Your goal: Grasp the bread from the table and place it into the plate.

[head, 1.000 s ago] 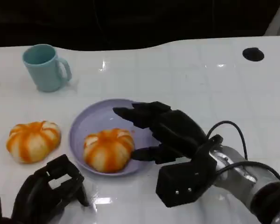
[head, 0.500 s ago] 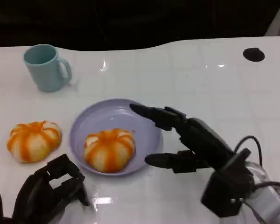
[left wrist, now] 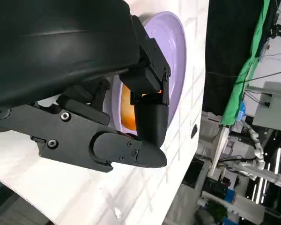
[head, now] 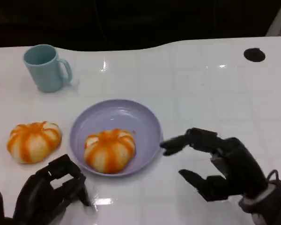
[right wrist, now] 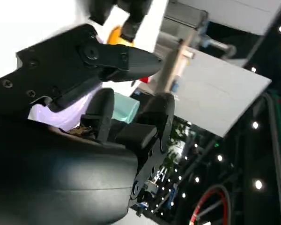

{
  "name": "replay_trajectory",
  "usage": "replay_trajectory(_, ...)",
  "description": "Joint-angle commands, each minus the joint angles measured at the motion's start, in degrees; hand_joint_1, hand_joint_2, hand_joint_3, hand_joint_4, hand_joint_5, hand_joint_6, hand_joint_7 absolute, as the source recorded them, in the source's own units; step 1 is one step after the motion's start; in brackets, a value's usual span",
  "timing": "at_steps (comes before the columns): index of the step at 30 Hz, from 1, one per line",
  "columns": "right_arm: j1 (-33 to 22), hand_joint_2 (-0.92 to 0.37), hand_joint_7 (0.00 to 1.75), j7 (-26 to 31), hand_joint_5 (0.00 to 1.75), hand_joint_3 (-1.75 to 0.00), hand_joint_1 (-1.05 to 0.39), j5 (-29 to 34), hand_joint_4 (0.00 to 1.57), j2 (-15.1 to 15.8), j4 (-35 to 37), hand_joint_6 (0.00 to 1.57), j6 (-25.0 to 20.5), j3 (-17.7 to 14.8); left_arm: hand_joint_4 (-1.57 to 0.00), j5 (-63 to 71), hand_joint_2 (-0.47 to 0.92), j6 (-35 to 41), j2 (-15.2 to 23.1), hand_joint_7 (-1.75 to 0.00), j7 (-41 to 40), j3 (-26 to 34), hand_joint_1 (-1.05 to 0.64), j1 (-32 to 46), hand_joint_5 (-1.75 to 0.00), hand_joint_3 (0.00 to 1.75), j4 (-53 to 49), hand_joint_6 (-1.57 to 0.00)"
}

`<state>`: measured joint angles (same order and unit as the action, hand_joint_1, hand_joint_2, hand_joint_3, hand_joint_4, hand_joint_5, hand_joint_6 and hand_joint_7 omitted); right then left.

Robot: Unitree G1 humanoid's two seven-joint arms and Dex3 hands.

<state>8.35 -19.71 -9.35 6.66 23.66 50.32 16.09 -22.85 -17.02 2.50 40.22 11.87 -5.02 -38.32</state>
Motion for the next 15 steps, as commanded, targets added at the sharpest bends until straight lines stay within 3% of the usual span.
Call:
replay_trajectory(1, -4.79, -0.53, 1.23, -2.61, 1.51, -1.02, -0.35, -5.19, 0.59, 0.18, -5.92, 0.65, -3.80, -1.87, -0.77, 0.68, 0.92, 1.15, 0.21, -1.43, -0.70, -0.21, -0.51, 1.27, -1.70, 0.18, -0.03, -0.69)
replay_trajectory(4, -8.85, -0.50, 1.32, -4.78, 1.59, -1.06, -0.32, -9.66, 0.63, -0.38, -10.30, 0.65, -7.91, -2.31, -0.77, 0.88, 0.92, 1.08, 0.19, -1.44, -0.87, -0.39, -0.51, 1.57, -1.71, 0.17, 0.48, -0.69)
replay_trajectory(8, -12.58, -0.45, 1.44, -7.28, 1.71, -1.19, -0.22, -12.49, 0.62, -1.18, -12.27, 0.61, -9.43, -3.66, -0.77, 0.70, 0.92, 1.54, 0.19, -1.44, -0.90, -0.43, -0.51, 1.74, -1.71, 0.18, 0.87, -0.69)
replay_trajectory(12, -14.83, -0.49, 1.50, -9.57, 1.74, -1.15, -0.22, -13.53, 0.60, -1.40, -12.70, 0.57, -10.37, -5.24, -0.76, 0.47, 0.92, 1.90, 0.14, -1.44, -0.75, -0.34, -0.49, 1.88, -1.71, 0.17, 1.17, -0.69)
replay_trajectory(15, -17.47, -0.54, 1.51, -10.92, 1.75, -1.03, -0.28, -15.08, 0.61, -1.26, -14.29, 0.55, -12.55, -6.28, -0.75, 0.19, 0.92, 2.05, 0.11, -1.43, -0.43, -0.23, -0.49, 1.94, -1.71, 0.17, 1.24, -0.68)
